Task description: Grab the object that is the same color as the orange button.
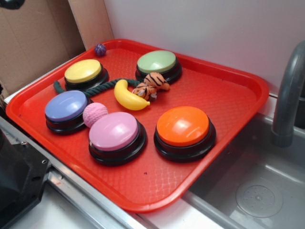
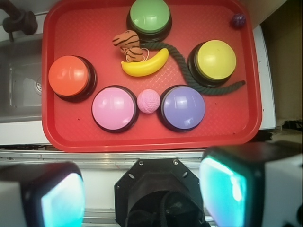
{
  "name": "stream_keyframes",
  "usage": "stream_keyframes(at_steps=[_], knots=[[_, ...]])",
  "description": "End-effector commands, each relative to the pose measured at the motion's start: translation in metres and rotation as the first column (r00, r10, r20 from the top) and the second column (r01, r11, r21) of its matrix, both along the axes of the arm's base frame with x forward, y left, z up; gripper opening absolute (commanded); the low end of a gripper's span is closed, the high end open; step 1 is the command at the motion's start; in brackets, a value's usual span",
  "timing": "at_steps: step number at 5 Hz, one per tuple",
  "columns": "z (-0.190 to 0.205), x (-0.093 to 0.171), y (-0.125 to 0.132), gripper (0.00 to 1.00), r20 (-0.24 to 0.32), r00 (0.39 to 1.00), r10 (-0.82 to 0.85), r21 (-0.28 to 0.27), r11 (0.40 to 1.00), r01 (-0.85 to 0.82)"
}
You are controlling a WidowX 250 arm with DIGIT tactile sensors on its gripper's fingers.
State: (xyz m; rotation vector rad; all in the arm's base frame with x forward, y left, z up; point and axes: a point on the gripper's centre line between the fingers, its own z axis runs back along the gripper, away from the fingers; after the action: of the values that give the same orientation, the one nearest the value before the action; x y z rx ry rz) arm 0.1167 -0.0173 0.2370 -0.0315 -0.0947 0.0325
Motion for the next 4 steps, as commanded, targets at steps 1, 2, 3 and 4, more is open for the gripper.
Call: stream_keyframes(at_steps=[1, 2, 3, 4], knots=[[0.000, 0.000, 0.000, 1.00, 0.000, 1.000, 0.000, 0.000, 1.000, 0.000], [-0.009, 0.014, -0.004, 1.00, 0.036, 0.992, 0.123, -0.015, 0.992, -0.123], [-0.018, 0.030, -0.009, 1.00, 0.101, 0.976, 0.194, -0.014, 0.981, -0.194], [-0.036, 0.056, -0.009, 1.00, 0.097, 0.947, 0.308, -0.033, 0.952, -0.306]])
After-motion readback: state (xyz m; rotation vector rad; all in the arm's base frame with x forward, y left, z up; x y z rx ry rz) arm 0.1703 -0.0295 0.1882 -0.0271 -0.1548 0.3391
